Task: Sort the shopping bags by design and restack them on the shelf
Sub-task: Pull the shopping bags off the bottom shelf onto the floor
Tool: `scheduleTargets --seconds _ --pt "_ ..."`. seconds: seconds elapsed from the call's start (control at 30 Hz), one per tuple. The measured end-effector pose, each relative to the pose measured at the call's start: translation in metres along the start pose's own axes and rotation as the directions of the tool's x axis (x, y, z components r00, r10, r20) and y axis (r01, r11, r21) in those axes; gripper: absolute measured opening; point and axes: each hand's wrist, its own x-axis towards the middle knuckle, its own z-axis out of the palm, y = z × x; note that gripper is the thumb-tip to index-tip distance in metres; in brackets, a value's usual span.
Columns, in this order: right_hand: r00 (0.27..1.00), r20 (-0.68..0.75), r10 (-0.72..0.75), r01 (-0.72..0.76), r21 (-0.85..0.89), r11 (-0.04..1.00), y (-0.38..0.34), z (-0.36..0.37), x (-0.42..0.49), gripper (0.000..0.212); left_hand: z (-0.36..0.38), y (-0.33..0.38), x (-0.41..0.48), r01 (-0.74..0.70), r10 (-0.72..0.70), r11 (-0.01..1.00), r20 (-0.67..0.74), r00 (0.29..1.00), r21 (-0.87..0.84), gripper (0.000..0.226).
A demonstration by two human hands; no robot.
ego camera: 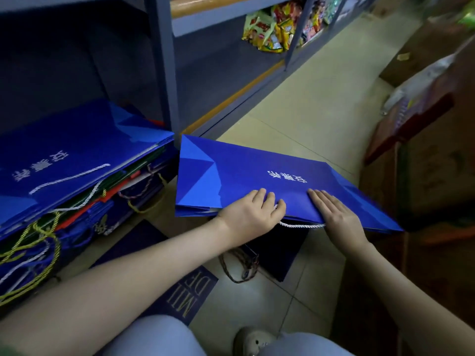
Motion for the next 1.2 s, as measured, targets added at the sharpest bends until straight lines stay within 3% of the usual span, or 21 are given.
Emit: scheduleTargets --seconds 0.17,0.27,0.33,0.4,0.53,0.67,0.8,0.87,1.07,1.2 --pt "0.987 0.035 0.154 -0.154 -0.012 0.988 0.021 0.013 0.002 0.069 0.041 -0.016 0.032 -0.071 0.072 0.997 0.05 0.996 -0.031 0.024" --pt "0.956 0.156 0.249 -0.239 -0.077 0.968 0.024 0.028 0.023 0.067 0.06 -0.029 0.047 0.021 -0.027 1.0 0.266 0.964 0.023 0.043" --pt "0.92 0.245 0.306 -0.282 -0.13 0.951 0.024 0.044 0.041 0.066 0.075 -0.035 0.045 0.124 -0.149 0.989 0.473 0.869 0.082 0.06" --pt "0.904 0.266 0.335 -0.307 -0.142 0.941 0.023 0.063 0.059 0.071 0.09 -0.034 0.04 0.244 -0.234 0.967 0.657 0.717 0.078 0.08" --pt "0.828 0.395 0.397 -0.378 -0.13 0.917 0.017 0.106 0.084 0.079 0.123 -0.025 0.029 0.476 -0.332 0.879 0.749 0.574 0.024 0.087" --pt "0.717 0.557 0.42 -0.443 -0.102 0.891 0.02 0.141 0.095 0.077 0.147 -0.018 0.025 0.557 -0.259 0.83 0.858 0.443 -0.037 0.077" --pt "0.718 0.671 0.185 -0.359 0.129 0.925 0.021 0.165 0.082 0.072 0.173 -0.008 0.024 0.616 -0.226 0.785 0.901 0.369 -0.055 0.069" --pt "0.719 0.683 0.128 -0.299 0.137 0.945 0.022 0.175 0.073 0.064 0.182 0.0 0.02 0.599 -0.193 0.799 0.925 0.329 -0.046 0.067" --pt "0.706 0.684 0.184 -0.319 0.075 0.945 0.025 0.194 0.06 0.058 0.196 0.016 -0.007 0.619 -0.117 0.785 0.974 0.192 -0.028 0.07" --pt "0.688 0.673 0.273 -0.363 -0.006 0.932 0.027 0.207 0.058 0.062 0.203 0.019 -0.02 0.627 -0.115 0.778 0.978 0.174 -0.02 0.071"
